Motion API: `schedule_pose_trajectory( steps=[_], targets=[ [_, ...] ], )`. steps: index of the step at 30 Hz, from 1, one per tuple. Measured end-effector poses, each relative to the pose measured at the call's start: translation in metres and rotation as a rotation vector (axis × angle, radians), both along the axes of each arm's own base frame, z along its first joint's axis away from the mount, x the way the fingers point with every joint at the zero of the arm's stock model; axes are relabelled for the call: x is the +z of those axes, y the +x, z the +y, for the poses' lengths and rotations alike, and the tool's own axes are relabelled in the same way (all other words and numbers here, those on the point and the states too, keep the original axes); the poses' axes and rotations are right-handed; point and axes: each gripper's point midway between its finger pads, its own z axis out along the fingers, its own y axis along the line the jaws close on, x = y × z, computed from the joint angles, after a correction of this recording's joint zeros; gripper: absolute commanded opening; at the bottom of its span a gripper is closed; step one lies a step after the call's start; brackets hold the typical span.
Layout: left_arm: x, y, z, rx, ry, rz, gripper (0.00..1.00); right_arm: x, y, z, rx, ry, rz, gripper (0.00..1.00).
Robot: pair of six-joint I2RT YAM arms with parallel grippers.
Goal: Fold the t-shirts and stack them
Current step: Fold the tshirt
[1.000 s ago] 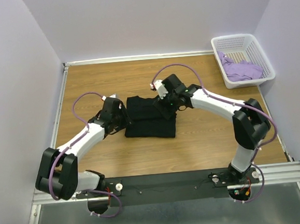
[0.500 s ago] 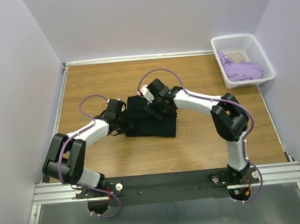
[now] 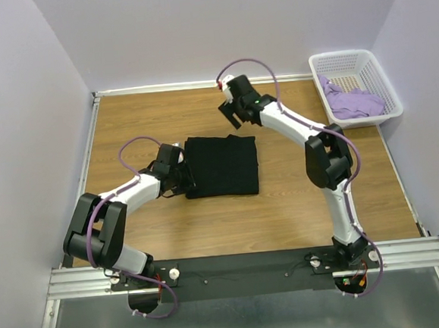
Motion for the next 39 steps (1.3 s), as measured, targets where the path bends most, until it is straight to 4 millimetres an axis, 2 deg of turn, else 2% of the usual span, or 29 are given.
schedule_pose_trajectory(
  steps=[2,4,7,9,13,16,18,21,24,27,28,32,35,36,39],
  targets=[
    [0.001,0.000,0.000,-0.001,-0.002,-0.001,0.47,0.011,0.015,-0.013,-0.044,0.032,-0.027,0.93],
    [0.002,-0.001,0.000,-0.002,-0.003,-0.002,0.49,0.020,0.017,-0.015,-0.063,0.096,-0.029,0.89],
    [0.009,-0.005,0.002,0.003,-0.007,0.004,0.51,0.025,0.001,-0.006,-0.041,0.205,0.017,0.78],
    [0.022,-0.002,0.003,0.011,-0.021,-0.015,0.51,0.031,-0.016,0.000,-0.019,0.310,0.071,0.74],
    [0.076,0.032,-0.001,0.032,-0.088,-0.153,0.49,0.046,-0.048,0.006,0.010,0.532,0.176,0.69],
    [0.114,0.067,-0.017,0.001,-0.151,-0.257,0.46,0.054,-0.064,0.013,0.041,0.688,0.256,0.65],
    [0.119,0.083,-0.028,-0.033,-0.180,-0.279,0.43,0.057,-0.071,0.022,0.072,0.781,0.305,0.61],
    [0.101,0.102,-0.045,-0.086,-0.207,-0.246,0.38,0.054,-0.085,0.038,0.123,0.877,0.381,0.59],
    [0.068,0.115,-0.050,-0.107,-0.212,-0.180,0.34,0.046,-0.092,0.048,0.161,0.952,0.454,0.58],
    [0.036,0.123,-0.036,-0.075,-0.228,-0.112,0.31,0.030,-0.085,0.048,0.169,1.020,0.516,0.57],
    [0.029,0.128,-0.027,-0.052,-0.237,-0.096,0.31,0.016,-0.079,0.044,0.152,1.041,0.547,0.57],
    [0.013,0.144,-0.001,0.014,-0.270,-0.079,0.30,-0.027,-0.066,0.031,0.100,1.090,0.621,0.57],
    [0.009,0.149,0.001,0.021,-0.323,-0.073,0.30,-0.059,-0.061,0.023,0.059,1.122,0.677,0.56],
    [0.008,0.150,0.000,0.020,-0.329,-0.075,0.29,-0.066,-0.061,0.023,0.061,1.152,0.706,0.54],
    [0.008,0.152,-0.001,0.017,-0.366,-0.080,0.30,-0.067,-0.053,0.015,0.070,1.213,0.714,0.52]
  ],
)
